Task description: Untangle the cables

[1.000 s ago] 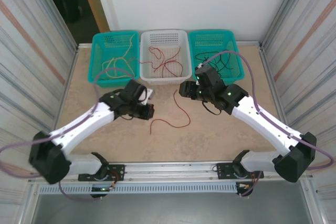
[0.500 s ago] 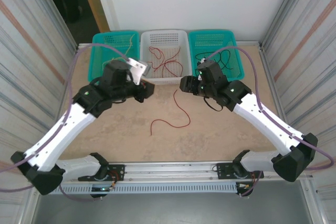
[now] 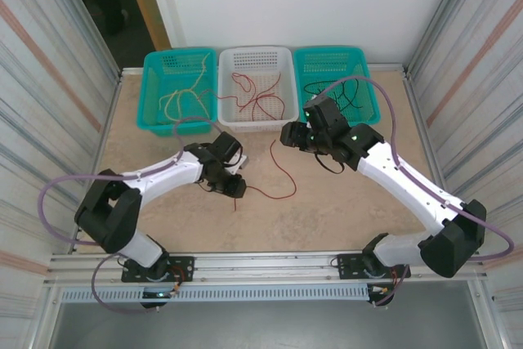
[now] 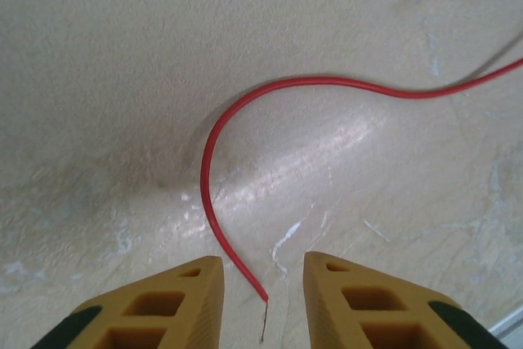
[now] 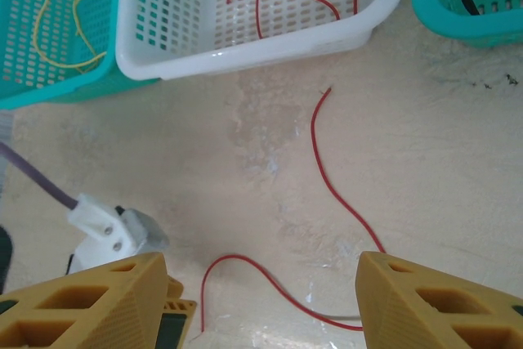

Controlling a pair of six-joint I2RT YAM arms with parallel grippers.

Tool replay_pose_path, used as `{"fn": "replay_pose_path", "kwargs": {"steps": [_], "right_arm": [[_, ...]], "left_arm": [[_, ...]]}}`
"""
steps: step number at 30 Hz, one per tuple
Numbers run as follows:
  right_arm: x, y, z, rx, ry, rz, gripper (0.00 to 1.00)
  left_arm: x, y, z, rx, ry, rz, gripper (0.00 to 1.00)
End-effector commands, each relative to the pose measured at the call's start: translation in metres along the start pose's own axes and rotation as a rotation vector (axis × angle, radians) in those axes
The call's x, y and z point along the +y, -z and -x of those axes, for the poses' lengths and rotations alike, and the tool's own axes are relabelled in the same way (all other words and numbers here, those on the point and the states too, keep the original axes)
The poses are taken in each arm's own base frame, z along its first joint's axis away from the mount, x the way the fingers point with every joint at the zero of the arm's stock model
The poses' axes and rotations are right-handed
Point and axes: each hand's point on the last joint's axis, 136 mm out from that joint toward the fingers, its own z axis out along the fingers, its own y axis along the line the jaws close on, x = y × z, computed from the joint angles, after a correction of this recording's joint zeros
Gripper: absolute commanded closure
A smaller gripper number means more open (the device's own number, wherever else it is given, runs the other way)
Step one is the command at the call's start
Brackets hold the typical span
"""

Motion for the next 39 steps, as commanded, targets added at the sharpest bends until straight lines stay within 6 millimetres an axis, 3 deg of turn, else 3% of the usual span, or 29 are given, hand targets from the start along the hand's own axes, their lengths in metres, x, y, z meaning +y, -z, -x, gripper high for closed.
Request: {"fn": "replay_pose_path", "kwargs": {"steps": [1, 8, 10, 12, 14, 17, 21, 24, 27, 31, 39], "right_arm": [[-0.004, 0.003, 0.0, 0.005, -0.031, -0.011, 0.38], [-0.008, 0.008, 0.0, -0.007, -0.036, -0.013, 0.38], [-0.011, 0.006, -0.002, -0.001, -0.039, -0.018, 0.38], [-0.011, 0.004, -0.002, 0.006, -0.04, -0.018, 0.38], [-0.012, 0.004, -0.002, 0.008, -0.039, -0.021, 0.38], [-0.015, 0.004, 0.001, 0.003, -0.037, -0.029, 0.38], [-0.023, 0.008, 0.01, -0.008, -0.054, -0.03, 0.37], [-0.026, 0.009, 0.016, 0.008, -0.078, -0.019, 0.37], [-0.027, 0.009, 0.018, 0.032, -0.089, -0.014, 0.37], [-0.022, 0.008, 0.019, 0.043, -0.093, 0.008, 0.37], [-0.027, 0.001, 0.013, 0.063, -0.152, 0.007, 0.38]], "left_arm": [[0.001, -0.011, -0.002, 0.029, 0.012, -0.004, 0.69], [0.017, -0.034, -0.01, 0.092, 0.063, 0.064, 0.68], [0.016, -0.04, -0.01, 0.106, 0.07, 0.058, 0.79], [0.014, -0.038, -0.006, 0.097, 0.067, 0.056, 0.97], [0.013, -0.027, 0.002, 0.047, 0.054, 0.076, 1.0], [-0.005, 0.014, 0.024, -0.122, -0.042, 0.073, 1.0], [-0.053, 0.102, 0.053, -0.415, -0.238, -0.013, 1.0], [-0.095, 0.169, 0.058, -0.614, -0.426, -0.099, 1.0], [-0.11, 0.217, 0.063, -0.745, -0.491, -0.117, 1.0], [-0.127, 0.256, 0.067, -0.842, -0.552, -0.167, 1.0], [-0.146, 0.294, 0.085, -0.993, -0.6, -0.202, 1.0]]}}
